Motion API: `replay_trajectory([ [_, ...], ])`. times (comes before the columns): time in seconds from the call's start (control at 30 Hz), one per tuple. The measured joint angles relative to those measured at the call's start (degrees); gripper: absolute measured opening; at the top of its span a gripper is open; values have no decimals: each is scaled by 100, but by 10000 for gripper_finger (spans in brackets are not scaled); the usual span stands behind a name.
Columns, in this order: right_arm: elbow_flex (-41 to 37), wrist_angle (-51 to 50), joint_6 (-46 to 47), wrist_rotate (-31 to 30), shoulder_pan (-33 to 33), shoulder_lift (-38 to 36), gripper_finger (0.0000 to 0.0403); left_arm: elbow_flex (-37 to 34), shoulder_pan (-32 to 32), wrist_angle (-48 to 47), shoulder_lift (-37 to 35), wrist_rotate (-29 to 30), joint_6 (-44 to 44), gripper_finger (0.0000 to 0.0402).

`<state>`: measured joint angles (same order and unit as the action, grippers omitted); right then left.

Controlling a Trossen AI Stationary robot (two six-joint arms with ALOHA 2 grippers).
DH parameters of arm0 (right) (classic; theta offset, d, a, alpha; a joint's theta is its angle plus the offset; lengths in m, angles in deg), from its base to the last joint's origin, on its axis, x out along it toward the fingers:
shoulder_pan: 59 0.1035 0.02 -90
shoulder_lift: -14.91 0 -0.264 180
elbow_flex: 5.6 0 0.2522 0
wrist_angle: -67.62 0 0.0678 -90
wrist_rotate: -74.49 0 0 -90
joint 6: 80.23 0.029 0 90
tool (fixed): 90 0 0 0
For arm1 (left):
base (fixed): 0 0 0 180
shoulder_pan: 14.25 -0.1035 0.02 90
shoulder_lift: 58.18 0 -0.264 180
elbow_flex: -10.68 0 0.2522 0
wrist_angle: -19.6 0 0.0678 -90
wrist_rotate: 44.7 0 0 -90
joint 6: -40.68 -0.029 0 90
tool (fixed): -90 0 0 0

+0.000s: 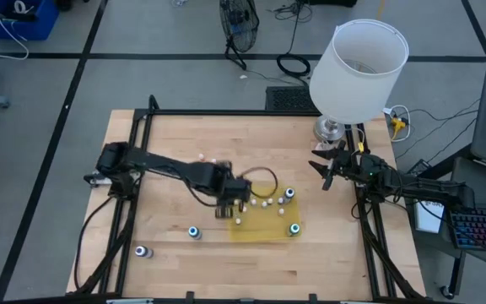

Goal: Pick & Place food coloring
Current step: Put the left small orange food coloring bottle into the yellow bin

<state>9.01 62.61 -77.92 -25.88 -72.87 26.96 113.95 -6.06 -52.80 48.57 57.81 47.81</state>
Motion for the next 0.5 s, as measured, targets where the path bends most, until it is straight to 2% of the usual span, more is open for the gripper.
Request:
replay_trajectory([
  [0.13,1,0,1,1,-1,2,181,1,-387,-754,-230,1021,499,187],
  [0.23,-1,0,2,-2,0,0,181,-162,-862,-1195,-364,1162,798,187],
  [0.37,0,0,2,0,-1,0,181,-772,-1661,-988,-599,875,752,187],
  [0.5,1,0,2,0,0,0,181,-1676,-2485,-18,-939,22,400,199],
])
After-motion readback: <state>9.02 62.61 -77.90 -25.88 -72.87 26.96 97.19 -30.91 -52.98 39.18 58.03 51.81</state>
